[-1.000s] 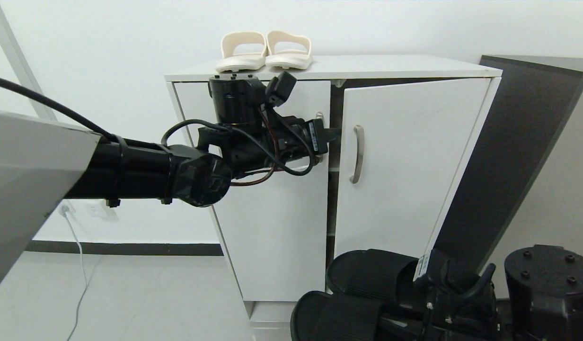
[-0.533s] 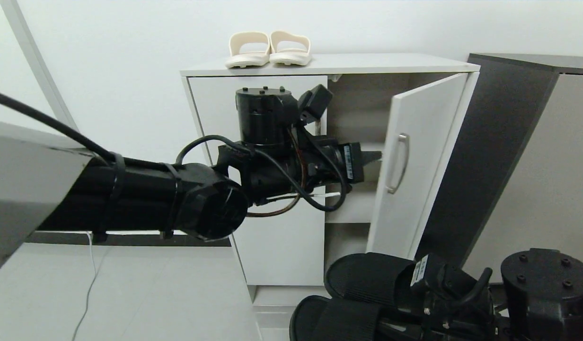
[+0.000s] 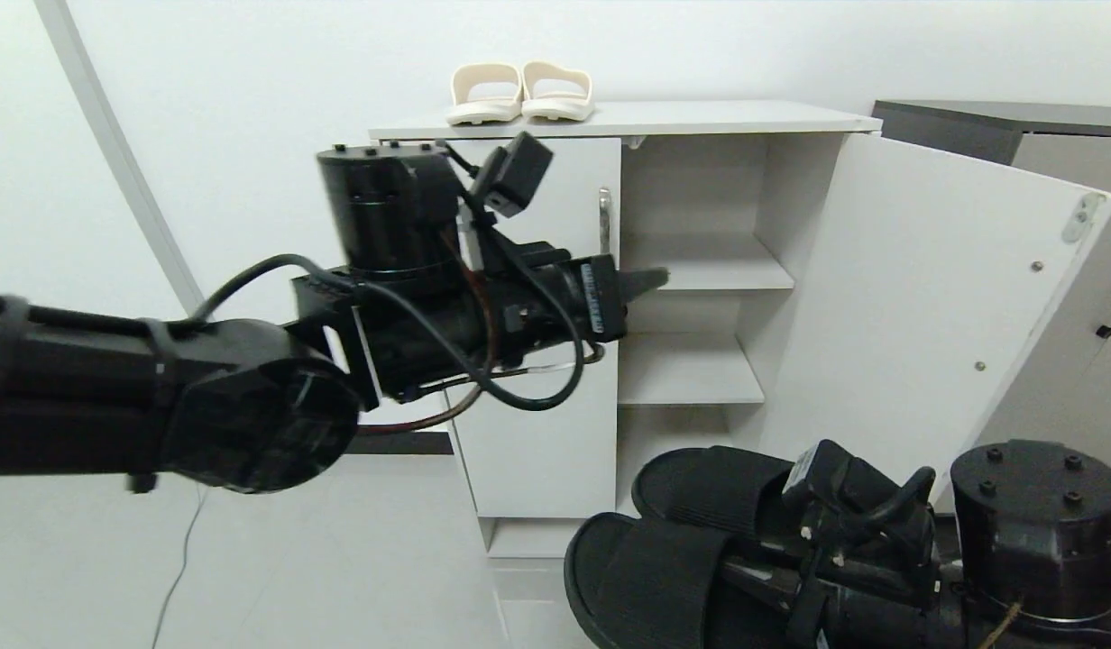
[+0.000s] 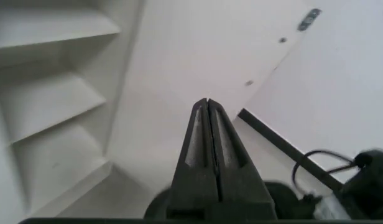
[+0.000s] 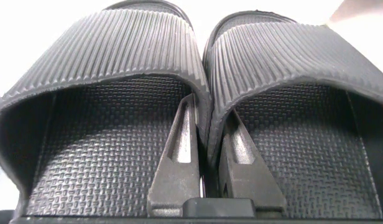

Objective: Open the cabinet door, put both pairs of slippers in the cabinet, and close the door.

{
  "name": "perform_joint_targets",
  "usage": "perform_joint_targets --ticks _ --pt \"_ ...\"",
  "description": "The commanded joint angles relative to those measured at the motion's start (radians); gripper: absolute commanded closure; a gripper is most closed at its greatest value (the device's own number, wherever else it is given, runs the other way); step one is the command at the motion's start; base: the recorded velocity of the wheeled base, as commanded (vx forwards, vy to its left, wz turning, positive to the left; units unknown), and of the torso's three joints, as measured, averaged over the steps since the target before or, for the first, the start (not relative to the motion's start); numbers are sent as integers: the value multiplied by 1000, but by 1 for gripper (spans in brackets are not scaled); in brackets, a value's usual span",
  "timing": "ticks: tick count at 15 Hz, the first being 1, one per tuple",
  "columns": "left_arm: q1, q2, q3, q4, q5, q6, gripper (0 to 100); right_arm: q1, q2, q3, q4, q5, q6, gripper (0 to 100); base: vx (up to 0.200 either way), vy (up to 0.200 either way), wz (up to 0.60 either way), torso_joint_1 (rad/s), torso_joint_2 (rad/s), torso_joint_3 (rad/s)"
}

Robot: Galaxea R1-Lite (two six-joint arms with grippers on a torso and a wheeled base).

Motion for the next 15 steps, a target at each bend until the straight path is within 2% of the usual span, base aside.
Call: perform_joint_targets --ticks 1,3,5,8,10,12,13,15 --pt "67 -305 253 -18 7 9 100 -28 21 -16 0 1 1 100 0 0 0 0 0 0" --pt "124 -514 405 14 16 9 100 -35 28 -24 0 1 2 100 0 0 0 0 0 0" --pt "182 -710 491 121 21 9 100 -35 26 -27 0 -1 2 100 0 0 0 0 0 0" --pt "280 -1063 564 440 21 10 100 -37 26 -27 0 -1 2 100 0 0 0 0 0 0" --pt "323 -1206 564 586 22 9 100 -37 26 -26 0 -1 2 100 0 0 0 0 0 0" --pt "390 -1351 581 749 84 18 100 -37 24 -24 0 -1 2 100 0 0 0 0 0 0" --pt "424 -1417 630 792 144 58 100 -37 23 -23 0 -1 1 100 0 0 0 0 0 0" --pt "478 -1519 794 796 326 170 100 -37 24 -27 0 -1 2 100 0 0 0 0 0 0"
